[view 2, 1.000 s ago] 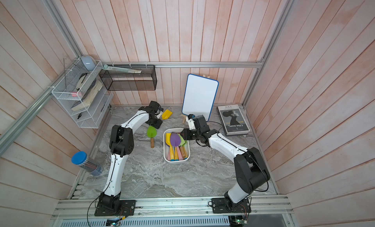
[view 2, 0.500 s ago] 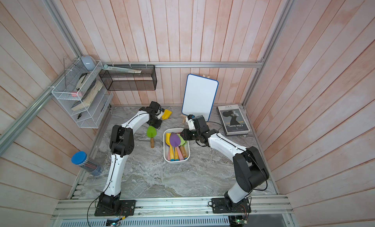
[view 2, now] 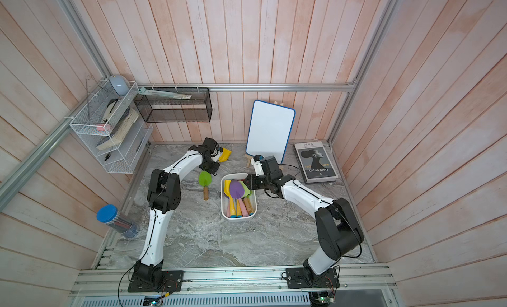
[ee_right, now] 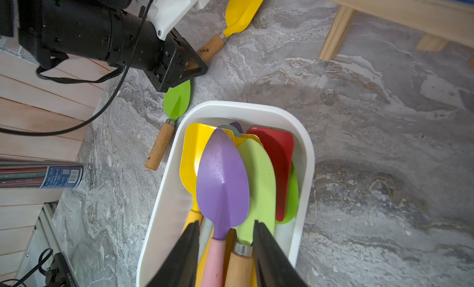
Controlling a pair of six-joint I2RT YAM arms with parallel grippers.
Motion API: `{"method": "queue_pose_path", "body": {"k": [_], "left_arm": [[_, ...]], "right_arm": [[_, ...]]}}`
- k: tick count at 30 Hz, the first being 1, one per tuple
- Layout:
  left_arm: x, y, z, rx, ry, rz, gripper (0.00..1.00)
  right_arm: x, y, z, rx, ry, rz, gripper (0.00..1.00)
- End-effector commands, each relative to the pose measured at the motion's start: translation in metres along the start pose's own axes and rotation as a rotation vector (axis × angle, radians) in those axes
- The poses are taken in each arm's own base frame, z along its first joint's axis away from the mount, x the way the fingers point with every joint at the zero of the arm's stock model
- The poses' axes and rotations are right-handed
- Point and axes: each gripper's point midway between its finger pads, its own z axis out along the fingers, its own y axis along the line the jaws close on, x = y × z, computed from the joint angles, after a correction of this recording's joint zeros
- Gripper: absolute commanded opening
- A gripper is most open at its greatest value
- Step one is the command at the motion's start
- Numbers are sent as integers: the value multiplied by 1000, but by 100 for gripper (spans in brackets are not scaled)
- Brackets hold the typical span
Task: Put the shovel into the storage box
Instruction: Pick up the shovel from the center of the board.
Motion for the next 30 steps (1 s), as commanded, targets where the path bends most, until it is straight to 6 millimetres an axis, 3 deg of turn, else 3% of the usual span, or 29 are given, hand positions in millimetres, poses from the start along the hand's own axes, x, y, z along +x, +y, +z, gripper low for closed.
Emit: {"method": "queue_pose_path", "body": {"k": [1,6,12,21,25,30], "left_arm": [[-28,6,-66,-52,-112,-32,6],[-30,-6,-116,-68,-171,-67,6],[-5,-31,-157,-34,-160,-159,5],[50,-111,-182,140,-60,-282,5],[58,-136,-187,215,-52,-343,5],[61,-151,-187,264,-45,-404,5]], "right_arm": [[-13,6,-1,-11,-15,8,40],[-18,10,-2,-22,-18,10,40],[-27,16,-6,-31,-36,17,39],[-43,30,-16,-52,-91,44,39],[-45,40,-12,-60,-88,42,39],[-43,42,-7,-68,-96,72,39]]}}
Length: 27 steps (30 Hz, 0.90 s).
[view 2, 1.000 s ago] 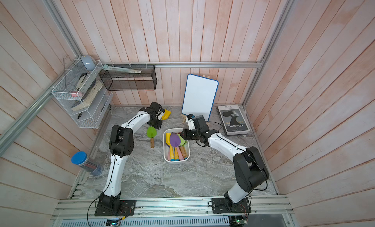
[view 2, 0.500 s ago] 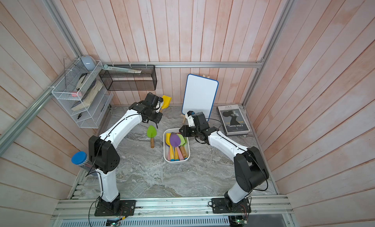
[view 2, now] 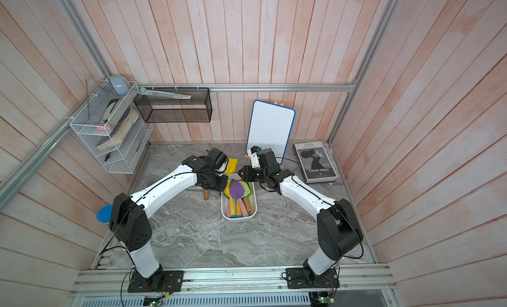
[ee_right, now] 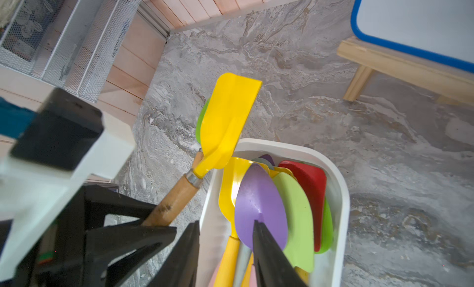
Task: Put the shovel into the storage box
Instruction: Pick up the shovel from the center of the board, then place the shovel in the storage box.
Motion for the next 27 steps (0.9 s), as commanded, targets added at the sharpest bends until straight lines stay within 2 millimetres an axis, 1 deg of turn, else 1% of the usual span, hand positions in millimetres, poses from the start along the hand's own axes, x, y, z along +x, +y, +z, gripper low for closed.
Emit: {"method": "queue_pose_path", "body": {"k": [1,4,8,11,14,22,27], "left_arm": [[-6,-11,-11,59,-45,-87,5],[1,-14,-8,47,-25,-90,5],[8,-25,-6,52,-1,-87,6],[14,-32,-4,47,27,-77,5],[17,-38,-4,37,39,-62,6],[20,-42,-6,25,39,-51,6],[20,-44,-5,8,42,-41,6]], "right_arm": [[-5,1,4,2,-22,34,39],[-6,-1,4,5,-36,49,39],[-10,-1,7,0,-60,69,40],[-12,-2,12,-2,-62,83,40],[-9,-7,18,14,-55,98,40],[-4,-25,23,91,-49,125,40],[-2,-28,27,99,-44,132,37]]}}
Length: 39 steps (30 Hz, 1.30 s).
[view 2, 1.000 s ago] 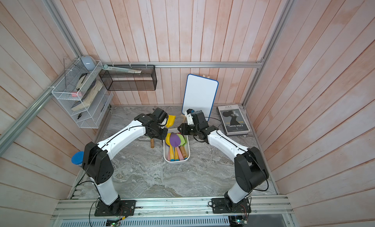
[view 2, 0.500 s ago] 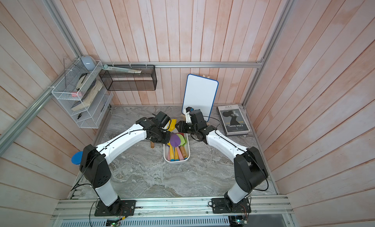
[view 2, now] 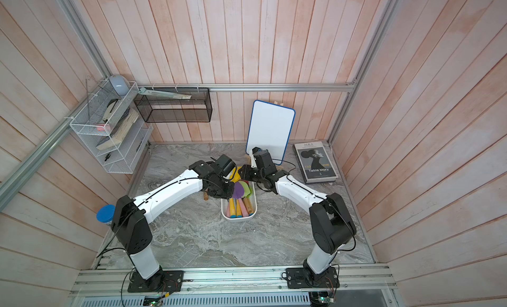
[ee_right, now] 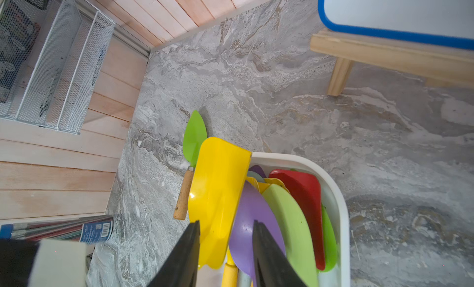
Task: Put the shovel into the storage box
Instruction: Place the shovel in the storage box.
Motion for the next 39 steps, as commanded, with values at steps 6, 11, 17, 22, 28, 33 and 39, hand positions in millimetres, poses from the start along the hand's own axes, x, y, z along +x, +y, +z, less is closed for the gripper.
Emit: {"method": "queue_pose_path", "body": {"k": [6,11,17,22,28,33,39], "left_arm": [[-7,-9,-2,-15,-21,13,6],[-8,-9,-1,-27,-18,15,7],[-9,-11,-2,-33,-20,21,7],[-9,-15,-1,-41,-15,31,7],[-10,-22,-3,-43,-11,49,22],[-8,-29,-6,-46,-9,71,38],[-3,-43,-14,-8,-5,96,44]], "right_arm": [[2,-9,12,32,8,19,34],[7,-14,17,45,22,25,32],[10,-18,21,55,32,29,20],[12,-20,24,63,37,31,6],[11,-21,27,66,39,32,0],[7,-19,29,59,34,30,0],[-2,-17,32,35,32,39,0]]}}
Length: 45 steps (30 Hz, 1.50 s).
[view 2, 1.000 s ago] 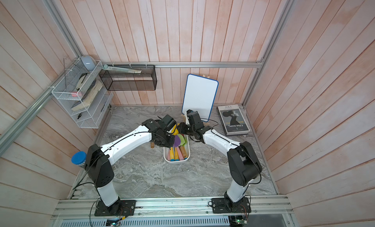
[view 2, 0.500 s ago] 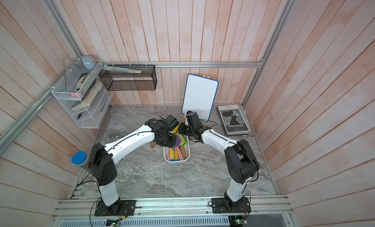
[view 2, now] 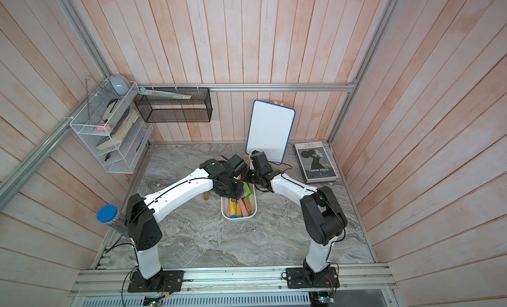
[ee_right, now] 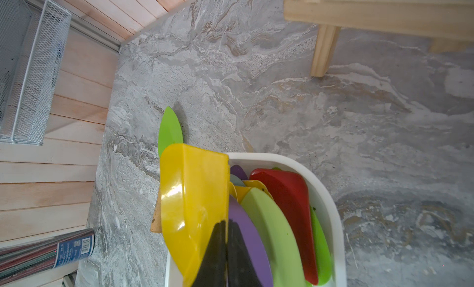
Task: Put the shovel into the storage box
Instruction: Place the shovel in the storage box.
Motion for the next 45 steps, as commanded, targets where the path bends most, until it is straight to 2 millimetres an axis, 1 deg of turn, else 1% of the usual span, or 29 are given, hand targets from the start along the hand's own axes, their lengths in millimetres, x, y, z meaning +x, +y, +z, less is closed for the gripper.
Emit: {"method": "queue_pose_path", "body": {"k": [1,5,8,10,13,15,19,22,28,33,39,45], "left_arm": [[3,-12,-12,39,0,25,44],[6,-31,-23,150,-18,33,45],[7,-37,-36,213,-65,19,46],[5,-34,-48,225,-120,3,48],[1,-28,-66,240,-201,-16,52],[0,-24,-75,251,-242,-28,56],[-3,-11,-85,270,-302,-72,62],[-4,-1,-86,284,-319,-108,64],[-5,17,-78,279,-328,-159,64],[-7,24,-74,267,-334,-171,64],[-8,31,-69,250,-331,-181,64],[-6,34,-63,232,-317,-183,64]], "right_arm": [[-15,9,0,-37,-16,-16,0],[-16,7,2,-49,-9,-25,0],[-10,8,3,-83,13,-68,0],[-4,9,6,-115,46,-103,0],[9,6,12,-130,94,-122,0],[15,4,15,-142,115,-125,0],[26,2,18,-170,132,-112,0],[33,0,20,-178,139,-113,0],[45,0,24,-167,158,-131,0],[53,-3,27,-130,158,-136,0],[60,-13,31,-90,158,-120,0],[63,-22,35,-56,157,-121,0]]}}
